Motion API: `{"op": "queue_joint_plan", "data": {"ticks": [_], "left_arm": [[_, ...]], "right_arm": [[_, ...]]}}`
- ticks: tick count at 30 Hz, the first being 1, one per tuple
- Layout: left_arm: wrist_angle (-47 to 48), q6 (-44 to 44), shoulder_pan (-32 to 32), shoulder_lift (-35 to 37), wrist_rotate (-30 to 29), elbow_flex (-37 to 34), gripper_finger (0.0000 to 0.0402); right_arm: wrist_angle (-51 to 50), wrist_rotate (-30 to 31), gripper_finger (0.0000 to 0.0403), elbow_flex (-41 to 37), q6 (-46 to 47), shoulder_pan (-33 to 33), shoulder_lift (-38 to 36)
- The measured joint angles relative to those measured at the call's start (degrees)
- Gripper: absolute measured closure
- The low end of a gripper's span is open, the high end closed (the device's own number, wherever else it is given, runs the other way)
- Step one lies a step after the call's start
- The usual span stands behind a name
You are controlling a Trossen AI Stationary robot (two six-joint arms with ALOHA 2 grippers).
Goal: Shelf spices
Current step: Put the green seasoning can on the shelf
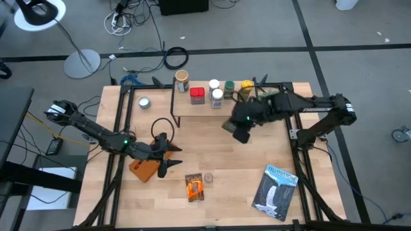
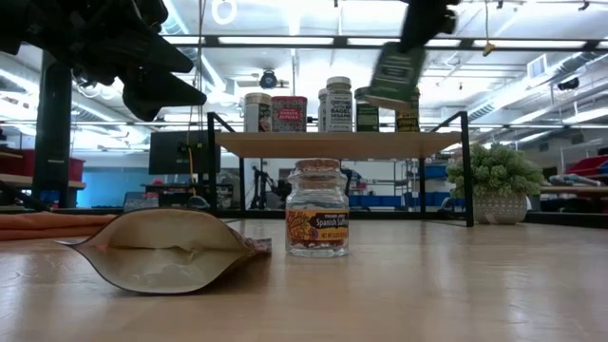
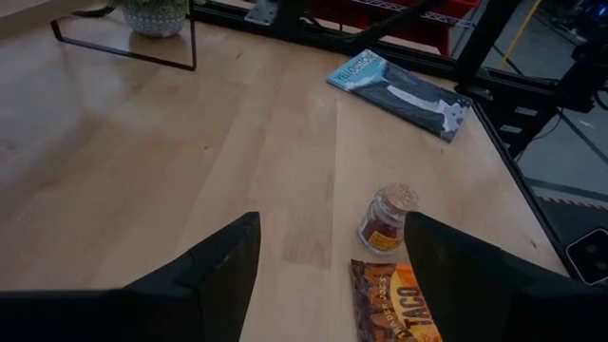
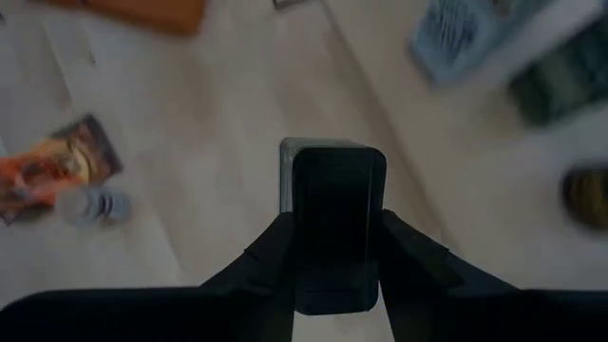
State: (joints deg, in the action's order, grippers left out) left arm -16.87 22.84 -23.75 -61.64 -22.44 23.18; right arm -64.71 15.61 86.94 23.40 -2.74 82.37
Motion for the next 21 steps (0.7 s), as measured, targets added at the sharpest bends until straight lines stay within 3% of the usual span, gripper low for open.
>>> {"op": "queue_joint_plan", "data": {"ticks": [6, 10, 16, 21], "left_arm": [[0.0, -2.0, 0.0, 0.0, 0.0, 0.0, 0.0136], [0.0, -4.5, 0.8, 0.0, 0.0, 0.0, 0.0136], [0.8, -7.4, 3.4, 0.0, 0.0, 0.0, 0.0136], [3.6, -7.7, 6.1, 0.0, 0.0, 0.0, 0.0136]], "right_arm": [[6.6, -3.5, 0.0293, 0.4, -9.1, 4.1, 2.7], [6.7, -3.9, 0.0293, 4.8, -13.7, 4.8, 8.3], [6.4, -3.6, 0.0293, 19.1, -23.0, 4.9, 19.3], [0.1, -1.9, 0.0293, 34.3, -30.6, 6.0, 29.5]]}}
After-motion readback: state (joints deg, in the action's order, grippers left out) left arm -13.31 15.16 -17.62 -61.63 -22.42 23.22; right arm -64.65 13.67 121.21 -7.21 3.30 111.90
